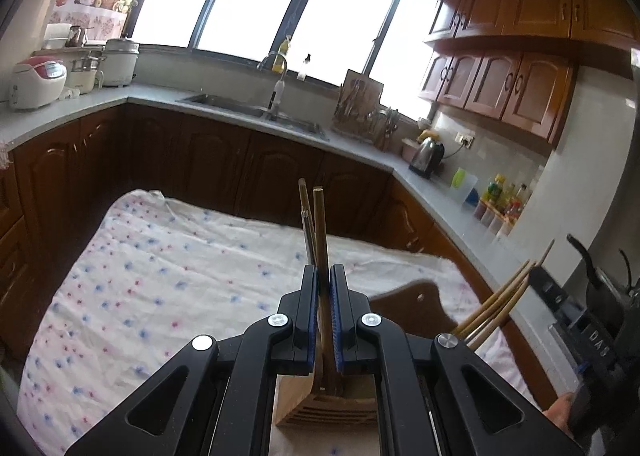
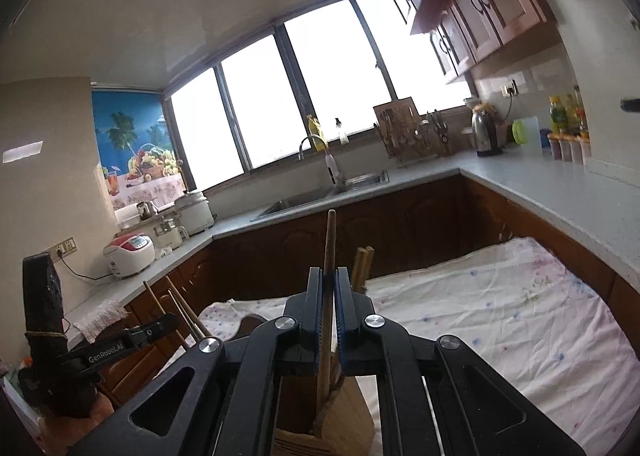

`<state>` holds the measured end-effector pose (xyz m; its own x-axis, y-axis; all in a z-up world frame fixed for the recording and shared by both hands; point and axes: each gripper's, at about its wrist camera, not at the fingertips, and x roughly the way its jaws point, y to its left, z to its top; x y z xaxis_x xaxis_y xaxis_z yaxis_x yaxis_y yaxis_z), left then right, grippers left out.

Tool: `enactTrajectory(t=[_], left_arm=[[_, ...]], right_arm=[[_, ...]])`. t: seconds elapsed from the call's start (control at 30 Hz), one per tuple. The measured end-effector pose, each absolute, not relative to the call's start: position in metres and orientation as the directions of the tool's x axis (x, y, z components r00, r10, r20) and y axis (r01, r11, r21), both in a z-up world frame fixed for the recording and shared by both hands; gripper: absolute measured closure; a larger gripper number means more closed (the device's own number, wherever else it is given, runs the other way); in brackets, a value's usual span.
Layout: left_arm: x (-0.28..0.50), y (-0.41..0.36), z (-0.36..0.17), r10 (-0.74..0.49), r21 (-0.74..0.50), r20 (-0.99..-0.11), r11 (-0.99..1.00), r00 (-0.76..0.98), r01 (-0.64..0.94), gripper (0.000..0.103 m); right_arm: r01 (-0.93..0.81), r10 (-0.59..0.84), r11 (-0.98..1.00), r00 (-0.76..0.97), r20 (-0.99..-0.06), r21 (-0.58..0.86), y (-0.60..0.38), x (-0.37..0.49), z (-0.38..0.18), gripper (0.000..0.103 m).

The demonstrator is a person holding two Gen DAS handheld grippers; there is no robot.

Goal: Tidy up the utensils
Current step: 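Lower the chopstick into the holder and open the left tool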

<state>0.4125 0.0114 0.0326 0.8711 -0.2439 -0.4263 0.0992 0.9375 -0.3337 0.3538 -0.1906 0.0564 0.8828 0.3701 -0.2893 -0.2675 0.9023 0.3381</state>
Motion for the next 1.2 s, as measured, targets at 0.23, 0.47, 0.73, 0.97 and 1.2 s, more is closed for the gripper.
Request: enactTrajectory(t=[0.23,0.47,0.73,0.97,1.2], left_arm=[[0.406,0.005,0.035,-0.233,-0.320,-0.429,0.943,0.873,0.095,0.098],[0.407,0.006,0.035,-0.233,-0.314,-0.439,0.945,0.868,0.095,0.098],[0.411,0.005,0.032,-0.236,-0.316,-0.453,0.944,0.860,0.093,0.097],[0.413,0.002,0.030,-0.248,-0.324,-0.460,0.941,0.853,0.099,0.097],[0.417,0.004,0.027,-0.267,-0.350,-0.474,0.932,0.839,0.099,0.097]], right_arm=[[-0.240,0.388,0.882,0.858,-0.336,0.406,-0.199,0.365,0.036,0.097],[-0.234,0.391,0.880,0.850,-0.354,0.412,-0.201,0.367,0.036,0.097],[-0.232,0.392,0.882,0.844,-0.366,0.410,-0.199,0.370,0.036,0.097],[-0.232,0.394,0.881,0.842,-0.367,0.413,-0.199,0.371,0.036,0.097],[-0.233,0.406,0.872,0.834,-0.373,0.430,-0.199,0.371,0.032,0.097]])
